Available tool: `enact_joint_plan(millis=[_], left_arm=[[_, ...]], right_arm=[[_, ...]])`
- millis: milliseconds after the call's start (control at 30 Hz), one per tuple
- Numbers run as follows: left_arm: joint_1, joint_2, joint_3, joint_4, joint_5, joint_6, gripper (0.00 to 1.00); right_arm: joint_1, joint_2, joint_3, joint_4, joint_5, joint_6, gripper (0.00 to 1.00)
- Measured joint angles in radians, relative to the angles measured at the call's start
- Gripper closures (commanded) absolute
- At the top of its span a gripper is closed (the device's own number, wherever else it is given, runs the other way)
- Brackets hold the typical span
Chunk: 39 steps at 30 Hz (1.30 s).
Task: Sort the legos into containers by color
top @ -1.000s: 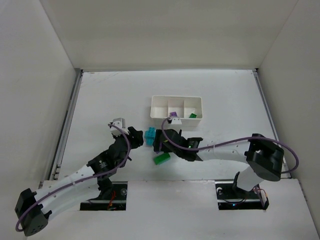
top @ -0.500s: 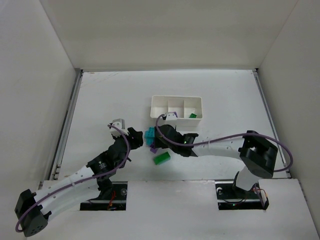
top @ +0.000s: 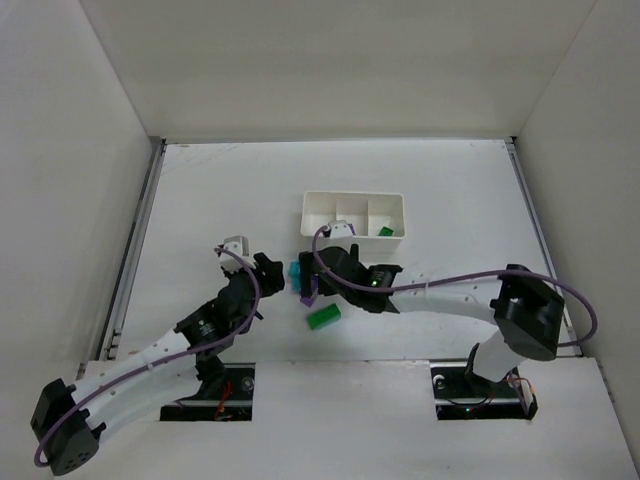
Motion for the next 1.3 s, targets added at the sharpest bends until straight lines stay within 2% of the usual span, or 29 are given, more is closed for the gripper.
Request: enact_joint_plan(millis=[200, 300, 433, 500, 733, 833, 933, 967, 1033, 1233, 1300], left_arm=[[0.021, -0.002, -0.003, 0.019, 0.014, -0.002, 0.51], [0.021, -0.016, -0.023, 0.033, 0.028, -0.007, 0.51], [0.021, -0.035, -0.048, 0.043, 0.048, -0.011, 0.51], [0.021, -0.039, -0.054, 0.045, 0.055, -0.013, 0.51], [0.022, -0.063, -0.066, 0.051, 0.068, -0.015, 0.51], [0.021, -0.060, -0.066, 0.052, 0.068, -0.020, 0.51], [0.021, -0.050, -0.066, 0.052, 0.069, -0.026, 0.51], [0.021, -0.045, -0.066, 0.052, 0.070, -0.027, 0.51], [0.019, -0.039, -0.066, 0.052, 0.071, -0.029, 0.51], [0.019, -0.029, -0.066, 0.053, 0.072, -0.037, 0.51], [0.019, -0.026, -0.066, 0.053, 0.072, -0.037, 0.51]], right_arm=[[0.050, 0.091, 0.085, -0.038, 0.006, 0.093, 0.01], [0.048, 0.143, 0.105, -0.051, 0.013, 0.127, 0.06], [0.045, 0.197, 0.118, -0.078, 0.028, 0.163, 0.21], [0.045, 0.207, 0.119, -0.087, 0.034, 0.177, 0.33], [0.045, 0.197, 0.112, -0.098, 0.077, 0.200, 0.59], [0.040, 0.184, 0.100, -0.095, 0.084, 0.201, 0.57], [0.029, 0.183, 0.091, -0.088, 0.083, 0.199, 0.39], [0.022, 0.183, 0.086, -0.084, 0.082, 0.198, 0.35], [0.008, 0.183, 0.073, -0.082, 0.080, 0.186, 0.36], [-0.011, 0.183, 0.061, -0.072, 0.065, 0.164, 0.48], [-0.011, 0.183, 0.061, -0.071, 0.059, 0.153, 0.56]])
